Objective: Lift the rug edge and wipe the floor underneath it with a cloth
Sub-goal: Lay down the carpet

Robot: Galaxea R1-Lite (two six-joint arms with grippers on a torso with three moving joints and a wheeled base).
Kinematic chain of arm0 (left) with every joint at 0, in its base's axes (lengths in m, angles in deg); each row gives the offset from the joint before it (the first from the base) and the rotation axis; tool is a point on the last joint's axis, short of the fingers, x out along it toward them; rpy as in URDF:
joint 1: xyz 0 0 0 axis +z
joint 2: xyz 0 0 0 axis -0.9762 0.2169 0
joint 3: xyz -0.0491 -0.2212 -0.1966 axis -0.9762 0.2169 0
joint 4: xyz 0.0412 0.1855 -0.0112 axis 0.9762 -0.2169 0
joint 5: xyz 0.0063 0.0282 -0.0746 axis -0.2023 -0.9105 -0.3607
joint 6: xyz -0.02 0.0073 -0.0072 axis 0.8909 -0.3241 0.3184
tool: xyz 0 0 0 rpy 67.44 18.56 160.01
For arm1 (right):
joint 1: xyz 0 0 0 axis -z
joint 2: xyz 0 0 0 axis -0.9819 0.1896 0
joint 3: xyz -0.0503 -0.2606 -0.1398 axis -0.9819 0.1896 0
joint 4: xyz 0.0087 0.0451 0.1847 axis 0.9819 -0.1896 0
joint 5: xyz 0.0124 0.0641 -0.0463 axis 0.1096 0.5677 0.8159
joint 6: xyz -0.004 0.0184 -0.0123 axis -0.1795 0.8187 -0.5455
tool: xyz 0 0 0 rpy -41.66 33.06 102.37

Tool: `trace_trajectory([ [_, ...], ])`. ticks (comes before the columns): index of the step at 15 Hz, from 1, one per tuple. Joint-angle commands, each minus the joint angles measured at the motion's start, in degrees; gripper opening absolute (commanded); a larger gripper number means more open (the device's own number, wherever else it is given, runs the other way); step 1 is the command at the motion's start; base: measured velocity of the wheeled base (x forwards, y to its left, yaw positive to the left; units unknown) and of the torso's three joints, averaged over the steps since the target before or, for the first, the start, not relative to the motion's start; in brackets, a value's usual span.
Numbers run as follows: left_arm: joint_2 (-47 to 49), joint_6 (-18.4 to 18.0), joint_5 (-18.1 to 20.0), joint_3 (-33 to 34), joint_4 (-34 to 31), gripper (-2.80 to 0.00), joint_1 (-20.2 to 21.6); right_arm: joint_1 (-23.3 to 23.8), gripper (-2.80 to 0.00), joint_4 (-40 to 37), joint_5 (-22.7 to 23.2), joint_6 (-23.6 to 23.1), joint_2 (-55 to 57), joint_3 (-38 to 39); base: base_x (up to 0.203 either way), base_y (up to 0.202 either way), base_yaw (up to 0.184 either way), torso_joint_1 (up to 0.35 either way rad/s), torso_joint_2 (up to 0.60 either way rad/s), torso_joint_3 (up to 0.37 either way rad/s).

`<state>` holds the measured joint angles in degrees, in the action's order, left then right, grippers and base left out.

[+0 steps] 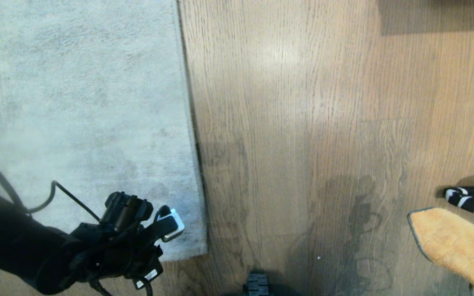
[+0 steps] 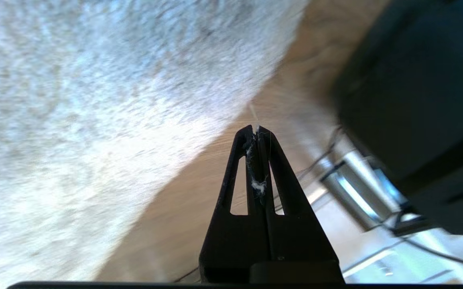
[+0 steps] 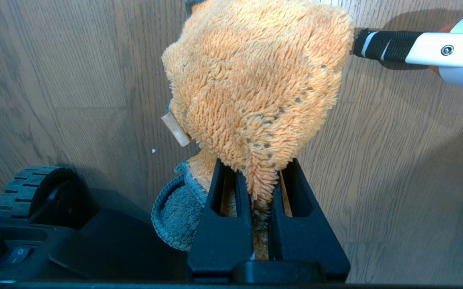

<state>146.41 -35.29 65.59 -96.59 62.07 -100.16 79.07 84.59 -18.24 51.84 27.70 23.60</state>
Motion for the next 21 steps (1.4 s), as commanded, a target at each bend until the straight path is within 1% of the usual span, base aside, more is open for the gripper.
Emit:
trace_trajectory([
  [1,0.35,-1.02,-1.51,-0.28,0.19,-2.80,0.19,0.00,-2.80,-0.01,0.02,-0.03,0.07,0.00,0.000,0.000,0.000,0.000,0.00,0.000],
  [5,1.73,-1.21,-4.75,-2.12,0.17,-2.80,-0.05,0.00,-2.80,-0.01,0.02,-0.03,0.07,0.00,0.000,0.000,0.000,0.000,0.00,0.000],
  [10,4.23,-1.17,-5.23,-5.04,0.09,-2.80,-0.91,0.00,-2.80,-0.01,0.02,-0.03,0.07,0.00,0.000,0.000,0.000,0.000,0.00,0.000],
  [17,7.14,-1.03,-5.31,-12.90,0.26,-2.80,-3.99,0.00,-2.80,-0.01,0.02,-0.03,0.07,0.00,0.000,0.000,0.000,0.000,0.00,0.000],
  [21,8.36,-0.94,-5.22,-13.88,0.28,-2.80,-5.11,0.00,-2.80,-0.01,0.02,-0.03,0.07,0.00,0.000,0.000,0.000,0.000,0.00,0.000],
])
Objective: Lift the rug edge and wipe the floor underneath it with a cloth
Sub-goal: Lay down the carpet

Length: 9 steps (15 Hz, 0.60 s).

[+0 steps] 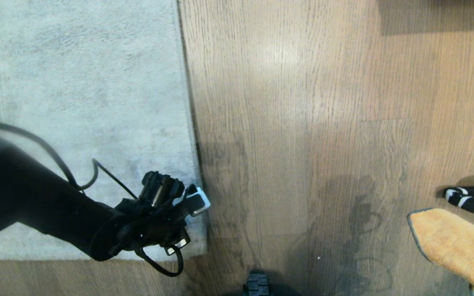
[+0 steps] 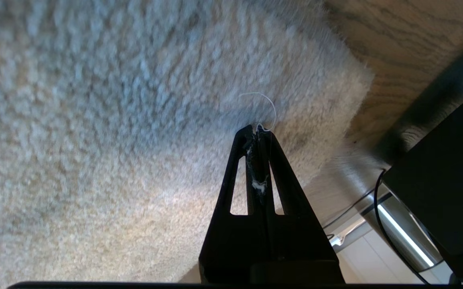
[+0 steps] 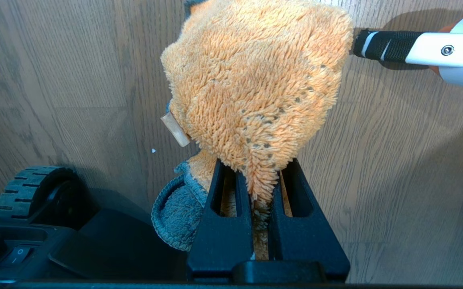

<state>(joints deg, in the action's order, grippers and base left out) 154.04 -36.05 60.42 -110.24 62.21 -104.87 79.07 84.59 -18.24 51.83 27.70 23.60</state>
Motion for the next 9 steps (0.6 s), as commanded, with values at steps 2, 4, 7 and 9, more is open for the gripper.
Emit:
trace_trajectory([
  [2,0.64,0.32,-0.05,0.72,-0.04,-2.80,-0.91,0.00,-2.80,-0.01,0.02,-0.02,0.07,0.00,0.000,0.000,0.000,0.000,0.00,0.000],
  [4,-0.74,0.52,-0.38,2.04,-0.44,-2.80,-1.62,0.00,-2.80,-0.01,0.02,-0.02,0.07,0.00,0.000,0.000,0.000,0.000,0.00,0.000],
  [7,-4.15,4.42,-1.66,8.19,-2.99,-2.80,-3.00,0.00,-2.80,-0.01,0.02,-0.02,0.07,0.00,0.000,0.000,0.000,0.000,0.00,0.000],
  [9,-6.27,8.45,-2.96,13.34,-4.78,-2.80,-4.11,0.00,-2.80,-0.01,0.02,-0.02,0.07,0.00,0.000,0.000,0.000,0.000,0.00,0.000],
])
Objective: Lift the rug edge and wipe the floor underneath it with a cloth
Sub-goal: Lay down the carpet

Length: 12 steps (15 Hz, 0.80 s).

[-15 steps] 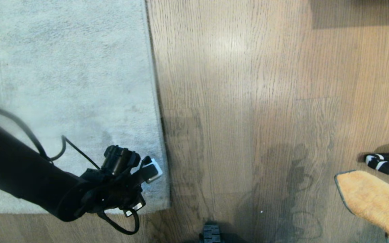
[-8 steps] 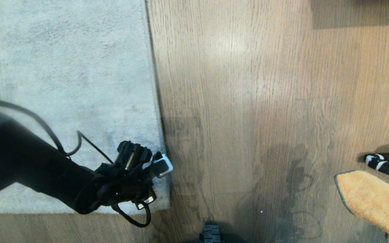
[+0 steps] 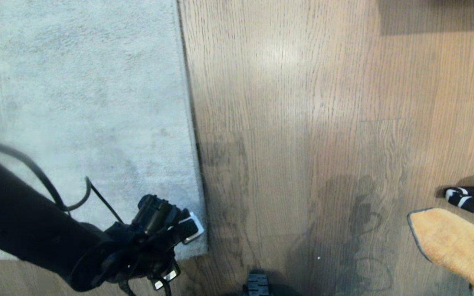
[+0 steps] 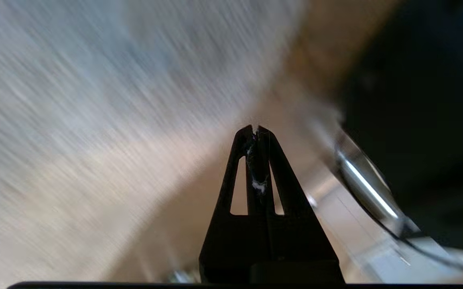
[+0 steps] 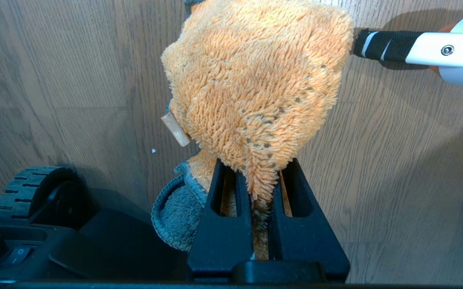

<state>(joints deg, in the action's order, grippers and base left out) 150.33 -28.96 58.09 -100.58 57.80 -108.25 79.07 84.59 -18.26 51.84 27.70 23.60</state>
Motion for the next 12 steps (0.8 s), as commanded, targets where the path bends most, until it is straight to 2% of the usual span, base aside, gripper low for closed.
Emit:
trace_trajectory([
  [1,-2.84,1.89,-1.16,5.64,-0.46,-2.80,-0.91,0.00,-2.80,-0.01,0.05,-0.03,0.07,0.00,0.000,0.000,0.000,0.000,0.00,0.000],
  [7,3.21,1.87,-1.49,5.27,1.83,-2.80,-2.93,0.00,-2.80,-0.01,0.05,-0.03,0.07,0.00,0.000,0.000,0.000,0.000,0.00,0.000],
  [10,7.23,1.12,-1.80,0.02,6.85,-2.80,-3.52,0.00,-2.80,-0.01,0.05,-0.03,0.07,0.00,0.000,0.000,0.000,0.000,0.00,0.000],
  [12,7.76,-0.74,-3.89,-3.46,9.66,-2.80,-3.38,0.00,-2.80,-0.01,0.05,-0.03,0.07,0.00,0.000,0.000,0.000,0.000,0.00,0.000],
])
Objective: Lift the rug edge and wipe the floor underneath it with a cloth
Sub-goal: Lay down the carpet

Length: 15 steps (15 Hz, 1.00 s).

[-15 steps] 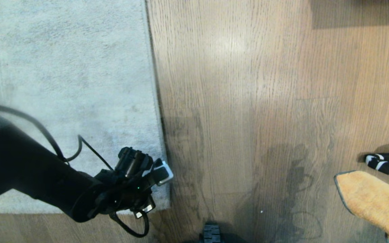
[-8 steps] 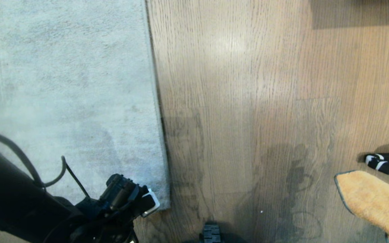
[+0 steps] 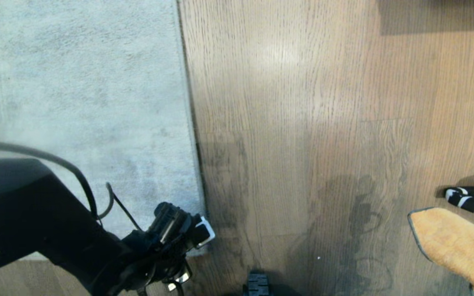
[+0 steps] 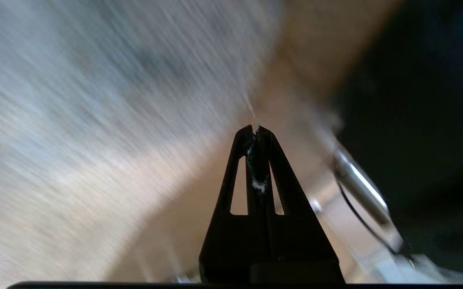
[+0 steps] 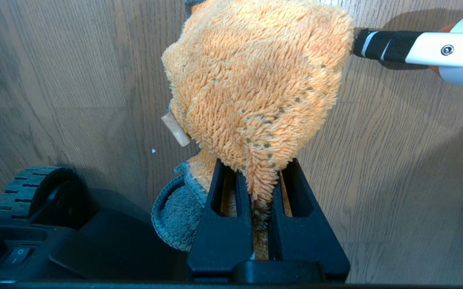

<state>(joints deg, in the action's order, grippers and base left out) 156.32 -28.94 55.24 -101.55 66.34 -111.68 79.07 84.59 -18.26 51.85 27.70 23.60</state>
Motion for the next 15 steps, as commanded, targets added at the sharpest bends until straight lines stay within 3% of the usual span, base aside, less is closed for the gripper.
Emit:
trace_trajectory([
  [1,1.58,-0.94,-1.68,-3.32,1.41,-2.80,0.25,0.00,-2.80,-0.01,0.05,-0.04,0.07,0.00,0.000,0.000,0.000,0.000,0.00,0.000],
  [9,-3.79,0.11,-1.81,-3.51,0.95,-2.80,1.60,0.00,-2.80,-0.01,0.05,-0.04,0.07,0.00,0.000,0.000,0.000,0.000,0.00,0.000],
  [15,-23.09,8.75,-1.83,0.97,0.70,-2.80,2.39,0.00,-2.80,-0.01,0.05,-0.04,0.07,0.00,0.000,0.000,0.000,0.000,0.00,0.000],
])
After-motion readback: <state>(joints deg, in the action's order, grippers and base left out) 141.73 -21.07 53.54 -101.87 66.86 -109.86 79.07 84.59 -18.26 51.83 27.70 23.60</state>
